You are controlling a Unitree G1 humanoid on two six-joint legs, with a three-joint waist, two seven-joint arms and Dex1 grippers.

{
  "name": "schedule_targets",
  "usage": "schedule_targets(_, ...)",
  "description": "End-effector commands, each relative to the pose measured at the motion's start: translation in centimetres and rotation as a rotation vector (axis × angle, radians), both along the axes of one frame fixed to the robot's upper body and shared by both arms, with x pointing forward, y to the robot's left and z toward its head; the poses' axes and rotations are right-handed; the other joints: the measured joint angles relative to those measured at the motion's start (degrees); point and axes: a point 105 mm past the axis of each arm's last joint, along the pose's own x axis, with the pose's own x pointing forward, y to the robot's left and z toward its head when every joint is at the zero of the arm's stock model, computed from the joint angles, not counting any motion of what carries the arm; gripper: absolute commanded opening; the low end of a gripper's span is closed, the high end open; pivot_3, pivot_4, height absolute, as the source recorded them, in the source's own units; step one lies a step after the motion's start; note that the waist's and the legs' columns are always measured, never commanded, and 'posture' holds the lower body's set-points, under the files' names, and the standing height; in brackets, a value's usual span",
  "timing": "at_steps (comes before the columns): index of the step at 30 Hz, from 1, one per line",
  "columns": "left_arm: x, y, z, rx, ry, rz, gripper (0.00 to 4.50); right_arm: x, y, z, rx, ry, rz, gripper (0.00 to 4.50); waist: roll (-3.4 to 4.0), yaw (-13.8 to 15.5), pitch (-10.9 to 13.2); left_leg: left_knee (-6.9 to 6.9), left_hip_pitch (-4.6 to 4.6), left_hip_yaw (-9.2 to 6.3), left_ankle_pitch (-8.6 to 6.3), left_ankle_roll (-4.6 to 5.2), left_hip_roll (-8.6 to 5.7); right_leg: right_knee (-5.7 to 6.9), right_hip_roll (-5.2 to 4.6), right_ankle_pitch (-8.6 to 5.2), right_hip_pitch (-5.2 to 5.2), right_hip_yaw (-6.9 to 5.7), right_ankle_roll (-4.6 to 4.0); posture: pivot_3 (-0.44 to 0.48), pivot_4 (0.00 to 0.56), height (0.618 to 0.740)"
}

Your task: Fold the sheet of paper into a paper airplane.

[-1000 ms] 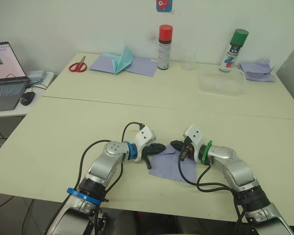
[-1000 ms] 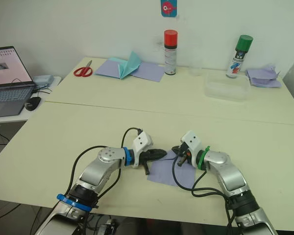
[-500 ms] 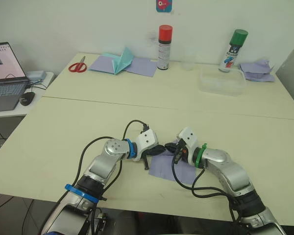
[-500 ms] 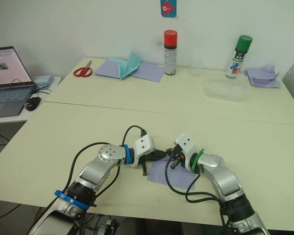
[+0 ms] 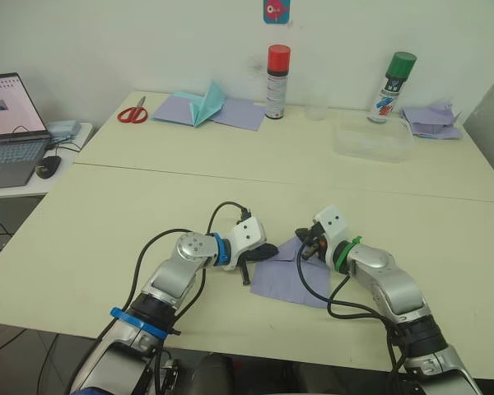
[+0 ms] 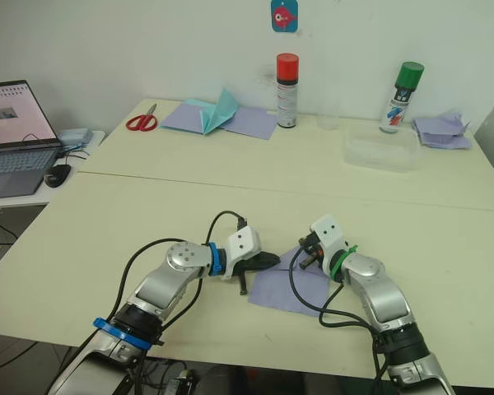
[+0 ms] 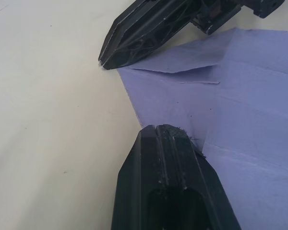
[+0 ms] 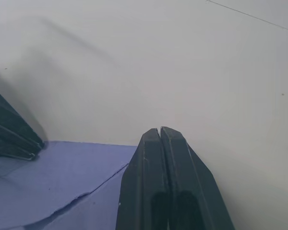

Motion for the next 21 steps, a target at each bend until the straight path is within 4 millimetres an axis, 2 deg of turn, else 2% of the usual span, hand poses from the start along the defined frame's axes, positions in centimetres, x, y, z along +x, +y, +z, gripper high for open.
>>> schedule_targets(1, -0.8, 1.2, -3.5, 0.108, 0.097, 0.024, 0.02, -0.3, 0.0, 0.3, 0.053, -0.003, 0.021, 0.00, 0.00, 0.0, 0.0, 0.00, 0.00, 0.00, 0.00, 0.00, 0.00, 0.00, 0.00, 0.00, 0.00, 0.00, 0.00, 0.000, 0.150, 0.740)
schedule_targets(12, -0.8, 0.9, -2.9, 0.088, 0.072, 0.001, 0.02, -2.1, 2.4, -0.9, 0.019, 0.001, 0.161, 0.00, 0.00, 0.0, 0.0, 0.00, -0.01, 0.00, 0.00, 0.00, 0.00, 0.00, 0.01, 0.00, -0.01, 0.01, 0.00, 0.000, 0.150, 0.740)
schedule_targets(21, -0.8, 0.6, -2.0, 0.045, 0.039, -0.012, 0.02, -2.0, 1.7, -2.2, -0.026, 0.041, 0.139, 0.00, 0.00, 0.0, 0.0, -0.01, 0.00, 0.00, 0.00, 0.00, 0.02, 0.00, 0.01, 0.00, -0.01, 0.00, 0.00, 0.000, 0.150, 0.740)
